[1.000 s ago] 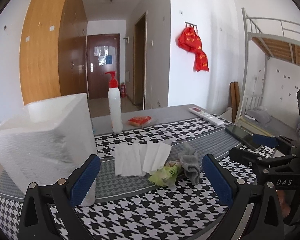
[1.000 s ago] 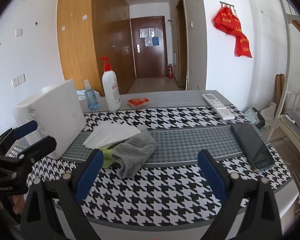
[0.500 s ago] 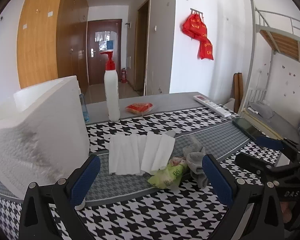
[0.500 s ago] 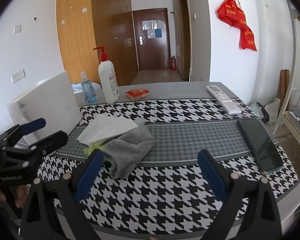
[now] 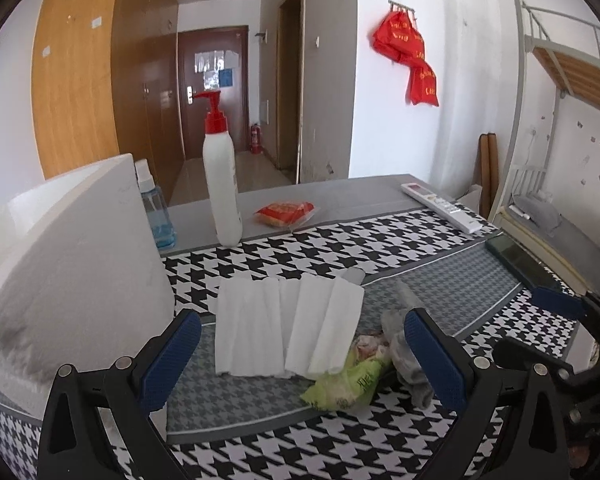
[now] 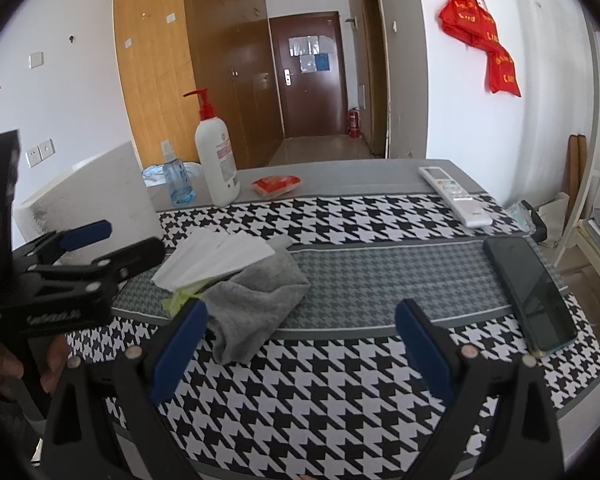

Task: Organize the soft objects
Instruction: 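Move both tools toward the grey cloth and paper towels, then close the left tool on the white paper towels and lift them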

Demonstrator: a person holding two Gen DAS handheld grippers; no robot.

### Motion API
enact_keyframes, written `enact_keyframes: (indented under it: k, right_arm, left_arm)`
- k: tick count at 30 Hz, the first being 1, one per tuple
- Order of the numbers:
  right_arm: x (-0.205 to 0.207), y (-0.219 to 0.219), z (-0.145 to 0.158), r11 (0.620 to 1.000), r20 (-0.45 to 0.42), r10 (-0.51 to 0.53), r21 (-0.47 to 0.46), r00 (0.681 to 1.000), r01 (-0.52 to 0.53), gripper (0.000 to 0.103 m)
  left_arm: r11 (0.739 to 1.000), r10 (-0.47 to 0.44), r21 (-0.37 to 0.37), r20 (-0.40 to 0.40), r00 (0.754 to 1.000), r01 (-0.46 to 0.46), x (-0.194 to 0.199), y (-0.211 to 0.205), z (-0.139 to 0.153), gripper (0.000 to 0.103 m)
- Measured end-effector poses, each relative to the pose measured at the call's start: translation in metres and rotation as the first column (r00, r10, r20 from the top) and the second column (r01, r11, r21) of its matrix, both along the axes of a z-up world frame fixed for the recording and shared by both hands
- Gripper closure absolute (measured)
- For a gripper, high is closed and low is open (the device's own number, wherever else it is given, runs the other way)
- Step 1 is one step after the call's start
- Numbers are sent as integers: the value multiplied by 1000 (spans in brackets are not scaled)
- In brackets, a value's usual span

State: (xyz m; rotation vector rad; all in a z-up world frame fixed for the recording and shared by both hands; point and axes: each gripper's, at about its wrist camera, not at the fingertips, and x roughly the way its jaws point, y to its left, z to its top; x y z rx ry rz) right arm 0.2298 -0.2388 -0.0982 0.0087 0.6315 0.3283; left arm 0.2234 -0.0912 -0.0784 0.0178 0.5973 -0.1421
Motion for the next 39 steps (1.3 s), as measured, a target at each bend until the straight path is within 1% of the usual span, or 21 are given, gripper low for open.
enact_keyframes:
  k: [5,12,15,17,19,21,25,27,30,32,37,38,39]
  right_arm:
    - [4,1,-1,1000,-5,7,1,1000,-7,6]
    - [11,2,-5,1000,-21,16,5,1000,-16,6]
    - [15,4,-8,1000,-29,19,1,999,-18,6]
    - [16,5,-9,1000,-33,19,0,999,-19,6]
    - [17,6,-10,1000,-35,25,-4,999,-25,6]
    - [18,7,-10,1000,-36,29,-8,999,-29,6]
    - [23,10,-13,999,-51,33,-8,998,-33,6]
    - [25,12,-14,999,-56,39,-12,998,-40,6]
    - [28,16,-14,999,-58,49,-13,997,-49,6]
    - [29,18,-15,998,-63,55,-15,997,-56,6]
    - [34,24,-18,997,-77,66,-23,995,-68,6]
    - [36,26,-19,997,-85,68,-26,994,-70,6]
    - [37,28,-21,997,-96,68,-30,993,-72,6]
  left_arm:
    - [999,18,27,-32,999,-17,16,0,-8,1]
    - [1000,-7,1,-113,994,7,35,2,-22,2]
    - [1000,-10,-24,-149,989,7,44,3,-28,3]
    - [1000,-2,-17,-163,987,-1,49,3,-31,7]
    - [1000,1,-6,-184,983,-3,54,3,-36,9]
    - [1000,6,-14,-205,979,-9,59,5,-40,15]
    - [1000,10,-21,-240,971,-16,64,8,-47,19]
    - [1000,14,-17,-254,967,-19,66,10,-49,26]
    - [999,12,-38,-295,955,-25,72,14,-56,32]
    - [999,14,-35,-314,949,-26,74,15,-60,36]
    - [999,10,-35,-309,951,-22,75,15,-61,39]
    - [999,12,-29,-305,952,-22,76,15,-62,41]
    - [999,8,-27,-300,954,-17,75,15,-61,47]
